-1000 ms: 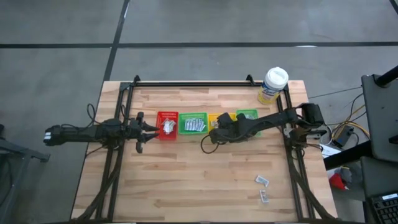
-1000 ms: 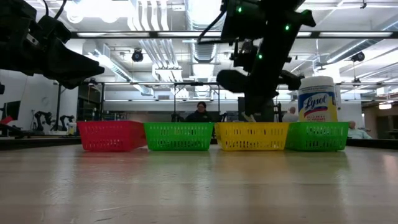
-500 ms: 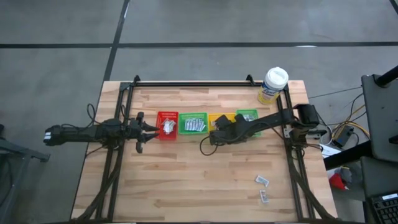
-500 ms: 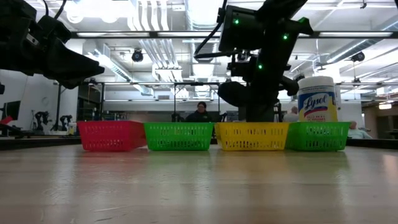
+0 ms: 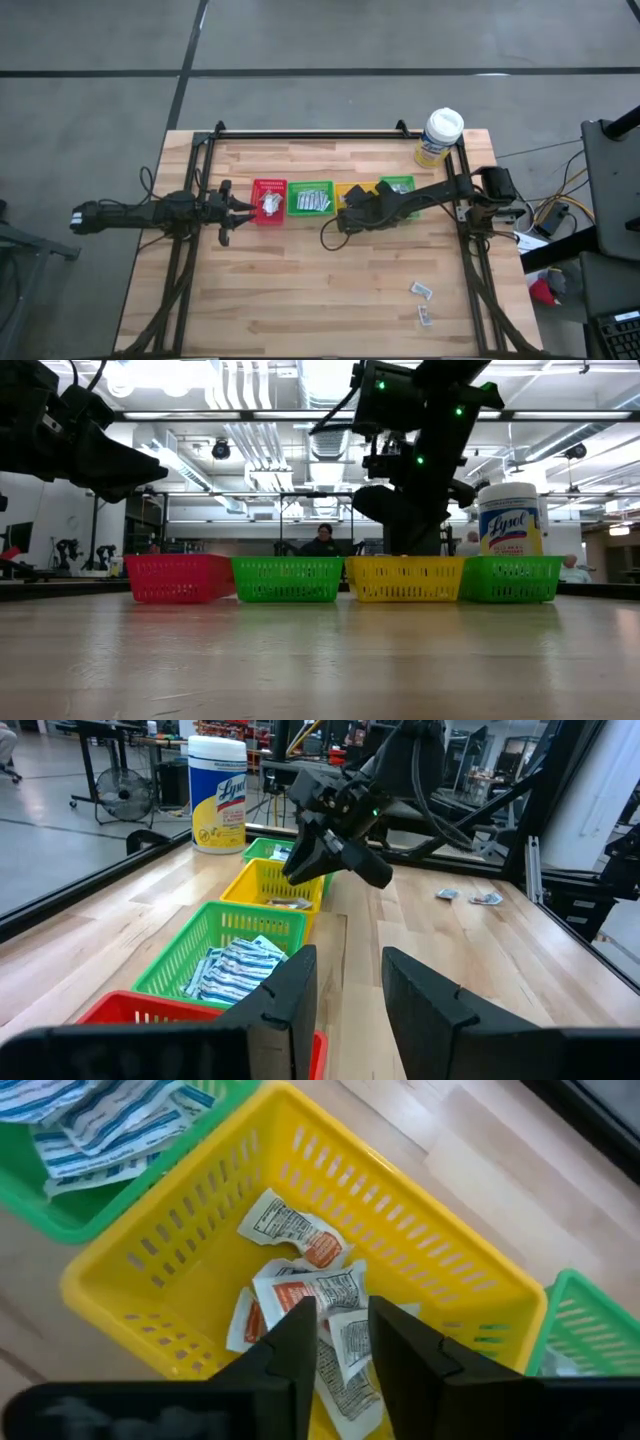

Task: Pick & Place First Aid Supplies
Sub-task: Put the orange ointment pack into the yellow bin

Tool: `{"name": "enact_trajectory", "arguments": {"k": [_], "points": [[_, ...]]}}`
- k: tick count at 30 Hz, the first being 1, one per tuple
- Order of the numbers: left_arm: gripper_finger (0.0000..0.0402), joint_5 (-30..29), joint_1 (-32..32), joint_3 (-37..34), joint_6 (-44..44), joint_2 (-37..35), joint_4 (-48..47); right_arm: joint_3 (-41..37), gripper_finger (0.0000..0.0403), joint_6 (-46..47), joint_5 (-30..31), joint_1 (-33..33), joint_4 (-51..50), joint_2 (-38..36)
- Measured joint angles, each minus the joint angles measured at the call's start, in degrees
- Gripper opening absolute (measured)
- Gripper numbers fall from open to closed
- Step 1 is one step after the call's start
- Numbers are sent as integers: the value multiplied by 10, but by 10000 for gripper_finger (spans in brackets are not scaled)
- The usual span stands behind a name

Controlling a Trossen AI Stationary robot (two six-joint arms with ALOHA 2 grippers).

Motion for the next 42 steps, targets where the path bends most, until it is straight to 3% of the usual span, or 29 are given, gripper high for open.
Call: {"name": "enact_trajectory", "arguments": {"k": [9, 14, 18, 32, 39, 42], "points": [[113, 0, 0, 0, 0, 0, 0, 48, 119, -69, -76, 19, -16, -17], [113, 0, 0, 0, 0, 0, 0, 67, 119, -86, -141, 65, -56, -22], [113, 0, 0, 0, 2, 0, 0, 69, 112, -86, -156, 119, -102, -22], [113, 0, 0, 0, 1, 0, 0, 69, 86, -3, -166, 293, -254, -23], [113, 0, 0, 0, 0, 0, 0, 67, 69, 67, -261, 338, -297, -39], [113, 0, 0, 0, 0, 0, 0, 62, 65, 100, -269, 353, -296, -58]]}}
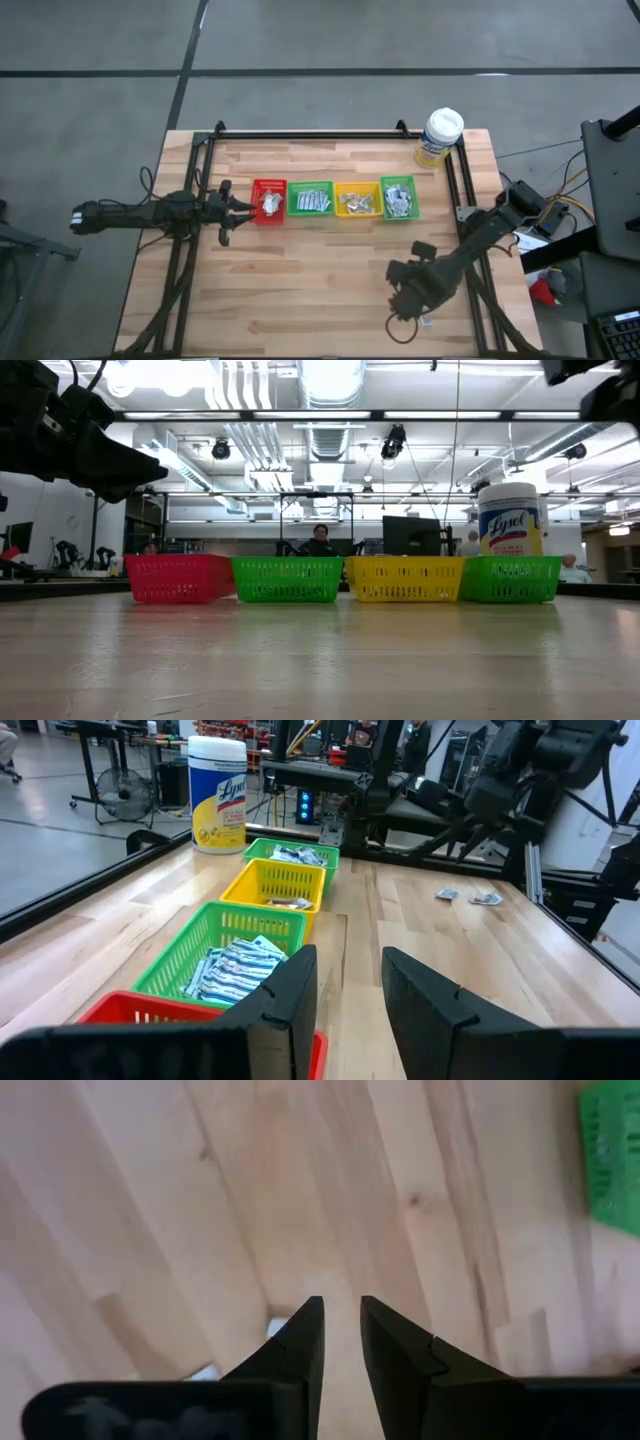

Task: Pick & Place First Aid Supplies
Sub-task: Put the orange ointment pack into the yellow bin

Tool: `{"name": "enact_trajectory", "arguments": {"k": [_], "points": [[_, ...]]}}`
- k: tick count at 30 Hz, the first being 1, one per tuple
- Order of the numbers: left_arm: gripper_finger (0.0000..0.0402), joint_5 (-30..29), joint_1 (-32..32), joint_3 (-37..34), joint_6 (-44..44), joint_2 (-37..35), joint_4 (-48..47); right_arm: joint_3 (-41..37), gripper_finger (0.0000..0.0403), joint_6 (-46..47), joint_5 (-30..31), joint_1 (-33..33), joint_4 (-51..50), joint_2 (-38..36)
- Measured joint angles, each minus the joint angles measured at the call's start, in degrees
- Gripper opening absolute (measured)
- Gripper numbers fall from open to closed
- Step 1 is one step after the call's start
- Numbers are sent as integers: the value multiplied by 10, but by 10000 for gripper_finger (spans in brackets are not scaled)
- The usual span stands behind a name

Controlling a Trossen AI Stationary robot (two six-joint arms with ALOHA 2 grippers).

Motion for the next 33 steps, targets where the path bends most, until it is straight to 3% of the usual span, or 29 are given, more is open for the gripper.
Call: {"name": "enact_trajectory", "arguments": {"k": [9, 17, 23, 26, 33], "points": [[113, 0, 0, 0, -1, 0, 0, -40, 63, 112, -23, 33, 20, -73], [113, 0, 0, 0, -1, 0, 0, -135, 65, 146, -76, 54, 150, -122], [113, 0, 0, 0, -1, 0, 0, -187, 76, 184, -89, 57, 182, -130], [113, 0, 0, 0, -1, 0, 0, -198, 78, 207, -116, 57, 184, -130], [113, 0, 0, 0, -1, 0, 0, -202, 77, 215, -116, 57, 184, -130]]}}
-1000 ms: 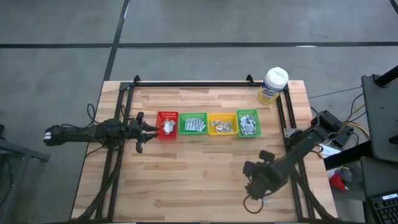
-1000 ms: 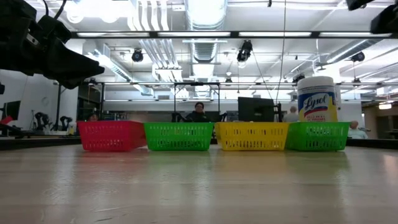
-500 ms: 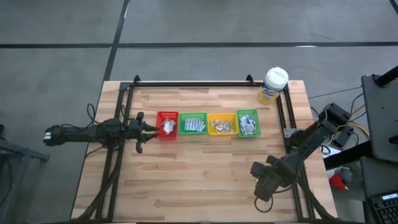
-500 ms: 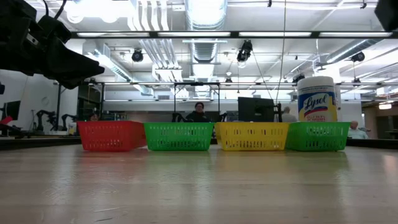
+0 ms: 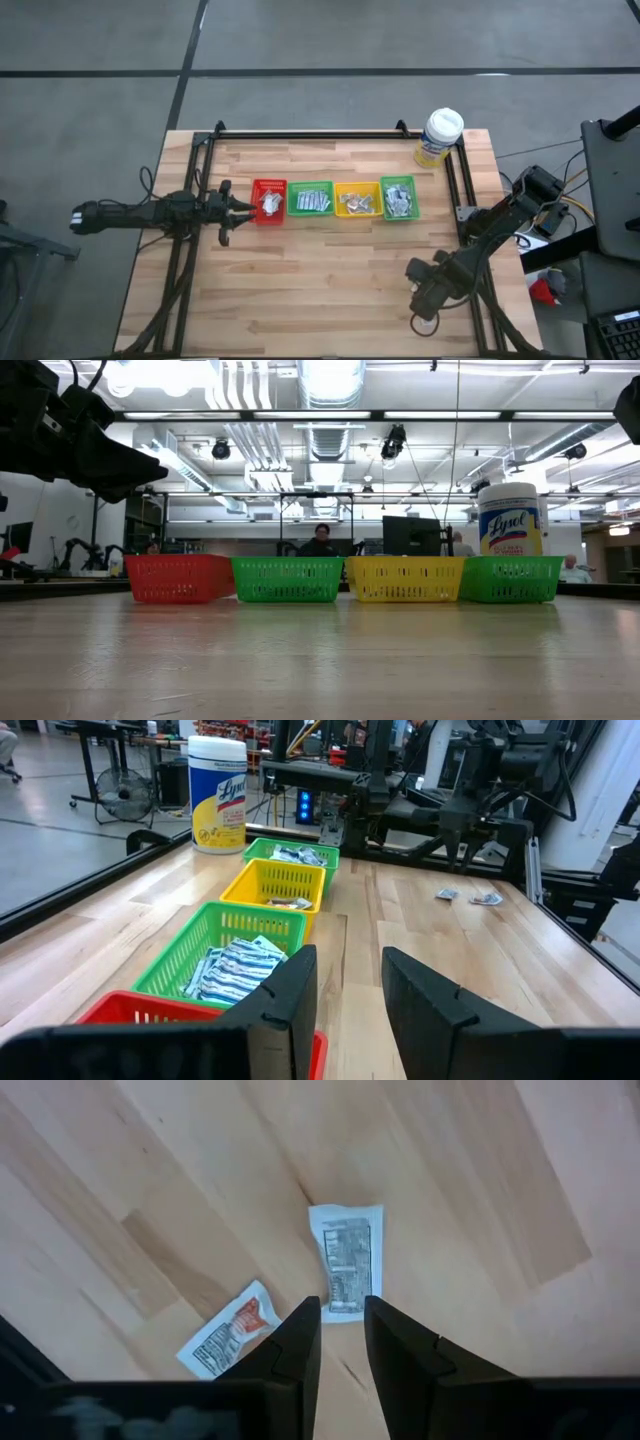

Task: Pick & Place First Aid Supplies
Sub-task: Put the orange ointment pack into the yellow bin

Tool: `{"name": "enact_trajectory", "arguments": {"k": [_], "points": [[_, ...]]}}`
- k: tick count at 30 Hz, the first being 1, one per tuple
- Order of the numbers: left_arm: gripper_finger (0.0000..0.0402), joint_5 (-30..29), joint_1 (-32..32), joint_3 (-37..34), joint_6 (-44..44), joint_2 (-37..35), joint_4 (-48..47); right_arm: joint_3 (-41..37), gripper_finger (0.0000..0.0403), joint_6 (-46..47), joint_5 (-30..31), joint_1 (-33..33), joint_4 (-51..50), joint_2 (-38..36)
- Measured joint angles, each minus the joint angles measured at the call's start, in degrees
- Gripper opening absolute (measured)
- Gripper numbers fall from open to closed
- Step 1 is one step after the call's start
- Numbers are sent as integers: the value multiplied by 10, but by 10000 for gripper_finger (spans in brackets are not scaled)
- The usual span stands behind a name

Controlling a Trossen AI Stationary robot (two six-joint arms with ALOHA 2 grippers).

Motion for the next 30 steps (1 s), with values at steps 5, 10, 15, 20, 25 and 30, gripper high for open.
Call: {"name": "enact_trajectory", "arguments": {"k": [5, 10, 15, 20, 25, 30], "points": [[113, 0, 0, 0, 0, 0, 0, 0, 88, -55, 19, 0, 13, 0], [113, 0, 0, 0, 0, 0, 0, -3, 118, -72, 25, 0, 28, 0], [113, 0, 0, 0, 0, 0, 0, -21, 139, -69, 39, 0, 50, 0], [113, 0, 0, 0, 0, 0, 0, -48, 138, -26, 47, 0, 62, 0], [113, 0, 0, 0, 0, 0, 0, -66, 124, 9, 48, 0, 64, 0], [113, 0, 0, 0, 0, 0, 0, -68, 116, -5, 49, 0, 98, 0]]}}
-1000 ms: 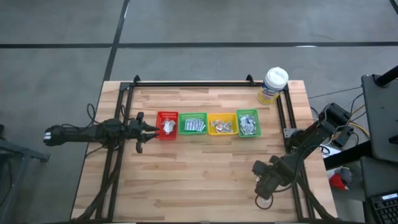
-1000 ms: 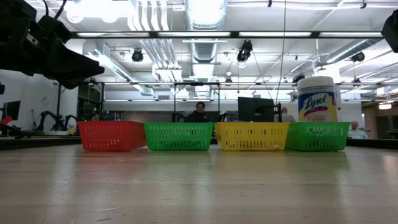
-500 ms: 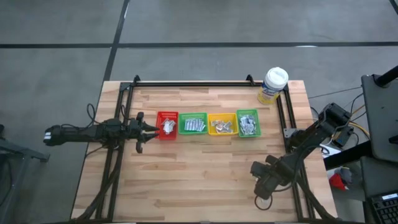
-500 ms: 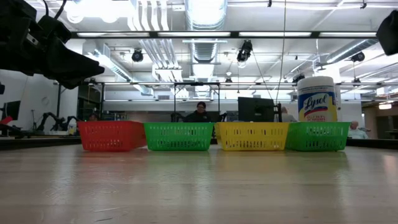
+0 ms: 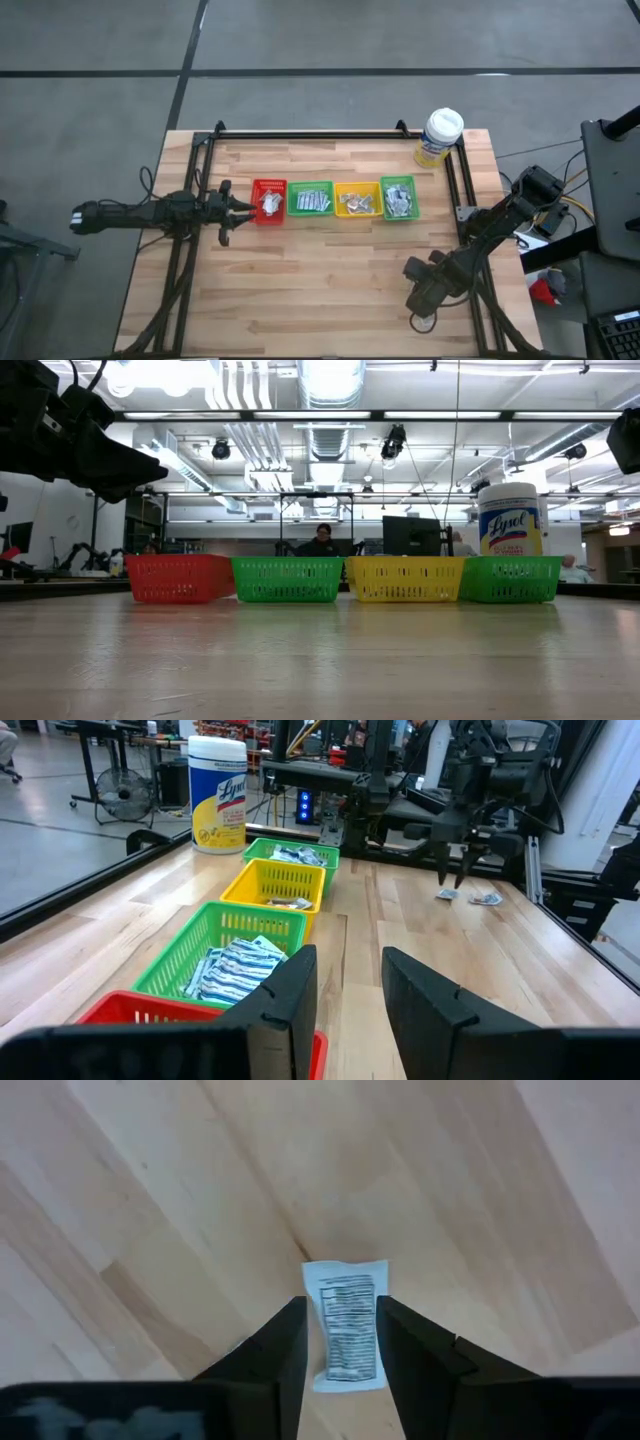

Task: Pick & Place First Aid Supplies
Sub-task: Put the orange ointment pack into the yellow bin

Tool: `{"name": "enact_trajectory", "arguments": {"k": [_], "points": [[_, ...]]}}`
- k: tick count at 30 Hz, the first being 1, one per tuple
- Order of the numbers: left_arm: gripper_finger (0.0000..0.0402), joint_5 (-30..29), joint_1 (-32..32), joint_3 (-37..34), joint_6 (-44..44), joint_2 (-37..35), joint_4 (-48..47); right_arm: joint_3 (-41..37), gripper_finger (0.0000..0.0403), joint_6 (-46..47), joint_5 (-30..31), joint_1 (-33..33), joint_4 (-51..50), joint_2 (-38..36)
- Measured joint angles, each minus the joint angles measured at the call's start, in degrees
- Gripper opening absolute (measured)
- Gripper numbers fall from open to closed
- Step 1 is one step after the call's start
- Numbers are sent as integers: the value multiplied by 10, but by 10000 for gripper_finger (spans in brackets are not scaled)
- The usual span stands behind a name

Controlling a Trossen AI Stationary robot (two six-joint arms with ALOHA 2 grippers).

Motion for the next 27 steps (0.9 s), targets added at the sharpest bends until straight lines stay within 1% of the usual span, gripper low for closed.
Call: {"name": "enact_trajectory", "arguments": {"k": [7, 12, 17, 23, 27], "points": [[113, 0, 0, 0, 0, 0, 0, -2, 125, 13, 8, 0, 8, 0], [113, 0, 0, 0, 0, 0, 0, -3, 119, 15, 16, 0, 9, 2], [113, 0, 0, 0, 0, 0, 0, -1, 112, 12, 10, -1, 20, 33], [113, 0, 0, 0, 0, 0, -1, 8, 113, 4, 1, -1, 19, 81], [113, 0, 0, 0, 0, 0, -1, 15, 102, -9, 1, -1, 15, 94]]}}
